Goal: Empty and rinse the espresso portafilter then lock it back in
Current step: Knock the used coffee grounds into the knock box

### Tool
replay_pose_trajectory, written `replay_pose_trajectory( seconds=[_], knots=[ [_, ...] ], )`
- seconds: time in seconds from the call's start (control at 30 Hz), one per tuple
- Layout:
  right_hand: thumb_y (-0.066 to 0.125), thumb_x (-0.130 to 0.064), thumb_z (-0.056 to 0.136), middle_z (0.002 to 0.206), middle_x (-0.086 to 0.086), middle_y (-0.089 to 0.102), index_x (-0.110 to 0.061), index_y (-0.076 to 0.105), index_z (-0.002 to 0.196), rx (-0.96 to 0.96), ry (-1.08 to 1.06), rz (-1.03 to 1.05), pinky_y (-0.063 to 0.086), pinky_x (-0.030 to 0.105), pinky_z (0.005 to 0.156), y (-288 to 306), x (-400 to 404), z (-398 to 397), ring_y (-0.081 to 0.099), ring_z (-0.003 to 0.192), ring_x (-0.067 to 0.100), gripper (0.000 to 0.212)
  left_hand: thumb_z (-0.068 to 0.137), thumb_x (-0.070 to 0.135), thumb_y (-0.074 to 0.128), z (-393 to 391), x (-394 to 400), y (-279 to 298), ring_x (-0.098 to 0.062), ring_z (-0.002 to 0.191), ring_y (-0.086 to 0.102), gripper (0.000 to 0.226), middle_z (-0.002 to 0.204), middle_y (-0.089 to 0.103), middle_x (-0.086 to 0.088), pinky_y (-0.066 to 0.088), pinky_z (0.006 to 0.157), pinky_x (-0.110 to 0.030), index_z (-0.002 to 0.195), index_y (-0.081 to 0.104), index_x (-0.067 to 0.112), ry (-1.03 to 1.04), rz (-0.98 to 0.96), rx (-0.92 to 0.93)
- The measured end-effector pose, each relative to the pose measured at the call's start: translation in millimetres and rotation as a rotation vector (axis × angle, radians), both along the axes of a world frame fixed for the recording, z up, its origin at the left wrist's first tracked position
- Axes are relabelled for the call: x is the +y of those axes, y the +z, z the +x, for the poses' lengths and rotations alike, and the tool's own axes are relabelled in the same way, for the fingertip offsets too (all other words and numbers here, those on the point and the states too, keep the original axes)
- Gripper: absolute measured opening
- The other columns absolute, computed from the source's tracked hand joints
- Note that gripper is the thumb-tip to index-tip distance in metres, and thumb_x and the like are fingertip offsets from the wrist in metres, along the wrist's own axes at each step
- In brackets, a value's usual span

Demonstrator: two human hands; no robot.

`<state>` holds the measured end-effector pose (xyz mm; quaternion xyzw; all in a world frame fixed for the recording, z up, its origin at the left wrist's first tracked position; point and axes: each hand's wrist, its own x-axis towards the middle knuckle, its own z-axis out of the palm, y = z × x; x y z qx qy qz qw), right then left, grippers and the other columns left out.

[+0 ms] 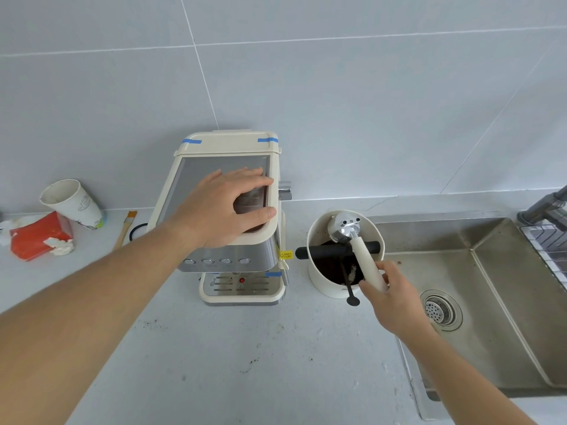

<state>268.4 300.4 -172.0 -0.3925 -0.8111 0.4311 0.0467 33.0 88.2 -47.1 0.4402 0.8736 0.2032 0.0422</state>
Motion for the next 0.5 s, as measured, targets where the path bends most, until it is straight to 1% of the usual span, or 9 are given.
replay_pose_trajectory(
  seconds=[0.1, 0.2, 0.33, 0.5],
  knots=[
    [0.063, -0.026, 0.092, 0.087, -0.003, 0.06, -0.026, 0.051, 0.115, 0.03, -0.006, 0.008, 0.045, 0.029, 0.05, 1.3, -3.9, 2.6, 0.058, 0.064, 0.019, 0.026, 0.078, 0.069, 0.046, 0.1, -0.4, -0.3, 0.002, 0.143, 0.024, 0.063, 0.154, 0.036, 0.018, 0.011, 0.121, -0.039, 0.136, 0.046, 0.044, -0.002, -0.004, -0.001],
    [0.062, -0.026, 0.093, 0.087, -0.004, 0.059, -0.026, 0.05, 0.116, 0.064, -0.017, 0.003, 0.042, 0.025, 0.046, 2.2, -8.1, 3.0, 0.056, 0.062, 0.017, 0.026, 0.078, 0.07, 0.045, -0.7, -0.4, -0.2, 0.002, 0.143, 0.024, 0.064, 0.154, 0.036, 0.019, 0.011, 0.121, -0.039, 0.136, 0.046, 0.045, -0.001, -0.006, -0.002],
    [0.06, -0.027, 0.092, 0.084, -0.006, 0.06, -0.021, 0.054, 0.114, -0.01, -0.013, 0.024, 0.041, 0.027, 0.048, -1.4, -7.5, -2.1, 0.056, 0.06, 0.016, 0.023, 0.078, 0.07, 0.045, -0.8, -1.3, 0.5, 0.002, 0.143, 0.025, 0.063, 0.153, 0.037, 0.019, 0.012, 0.121, -0.041, 0.136, 0.046, 0.045, 0.003, -0.001, -0.005],
    [0.059, -0.029, 0.092, 0.082, -0.003, 0.062, -0.02, 0.055, 0.113, -0.047, -0.013, 0.028, 0.04, 0.028, 0.049, -1.5, -3.9, -2.5, 0.058, 0.062, 0.017, 0.023, 0.077, 0.069, 0.045, 0.1, -1.0, 0.6, 0.002, 0.142, 0.026, 0.063, 0.153, 0.037, 0.019, 0.012, 0.121, -0.04, 0.135, 0.047, 0.044, 0.002, 0.001, -0.006]
  ],
)
